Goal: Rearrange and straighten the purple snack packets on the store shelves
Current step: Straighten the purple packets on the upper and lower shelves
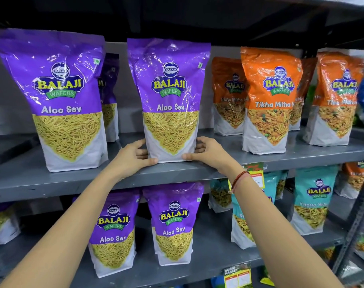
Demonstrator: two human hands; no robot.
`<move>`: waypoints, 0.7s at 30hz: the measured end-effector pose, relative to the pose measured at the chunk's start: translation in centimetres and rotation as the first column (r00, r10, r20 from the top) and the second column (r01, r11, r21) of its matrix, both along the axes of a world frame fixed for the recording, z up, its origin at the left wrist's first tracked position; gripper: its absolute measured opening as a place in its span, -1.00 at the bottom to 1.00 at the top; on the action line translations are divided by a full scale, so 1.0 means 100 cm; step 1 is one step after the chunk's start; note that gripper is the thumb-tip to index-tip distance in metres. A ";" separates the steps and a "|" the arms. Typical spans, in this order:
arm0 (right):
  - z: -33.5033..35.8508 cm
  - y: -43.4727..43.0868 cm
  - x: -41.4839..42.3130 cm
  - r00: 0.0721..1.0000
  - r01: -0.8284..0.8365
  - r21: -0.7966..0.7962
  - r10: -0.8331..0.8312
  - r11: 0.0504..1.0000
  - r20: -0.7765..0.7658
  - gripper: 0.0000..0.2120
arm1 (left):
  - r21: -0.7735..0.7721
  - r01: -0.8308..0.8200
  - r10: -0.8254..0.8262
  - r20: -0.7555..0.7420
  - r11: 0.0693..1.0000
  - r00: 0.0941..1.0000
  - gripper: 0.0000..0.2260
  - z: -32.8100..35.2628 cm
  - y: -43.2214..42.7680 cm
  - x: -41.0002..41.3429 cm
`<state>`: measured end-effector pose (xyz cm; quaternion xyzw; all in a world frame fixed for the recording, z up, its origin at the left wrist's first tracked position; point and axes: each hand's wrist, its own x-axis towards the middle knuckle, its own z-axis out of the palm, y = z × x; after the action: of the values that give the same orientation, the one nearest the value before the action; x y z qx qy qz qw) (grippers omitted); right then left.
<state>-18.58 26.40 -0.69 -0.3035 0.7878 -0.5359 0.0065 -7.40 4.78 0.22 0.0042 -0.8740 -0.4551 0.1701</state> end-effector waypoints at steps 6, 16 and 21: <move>0.000 0.001 -0.004 0.999 0.002 -0.042 -0.001 0.999 0.036 -0.52 | -0.094 -0.007 0.008 0.013 0.996 1.000 -0.34 0.000 -0.004 0.000; 0.001 0.005 -0.005 0.997 0.022 -0.067 -0.018 0.998 0.069 -0.51 | -0.121 0.015 -0.010 0.037 0.993 0.999 -0.39 -0.002 -0.007 -0.003; 0.001 0.010 -0.003 0.996 0.027 -0.083 -0.020 0.996 0.083 -0.56 | -0.197 0.030 -0.019 0.056 0.980 0.998 -0.40 -0.005 -0.009 -0.007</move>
<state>-18.87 27.38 -0.56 -0.2719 0.7672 -0.5806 0.0197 -8.15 3.89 -0.28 -0.0112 -0.9191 -0.3678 0.1407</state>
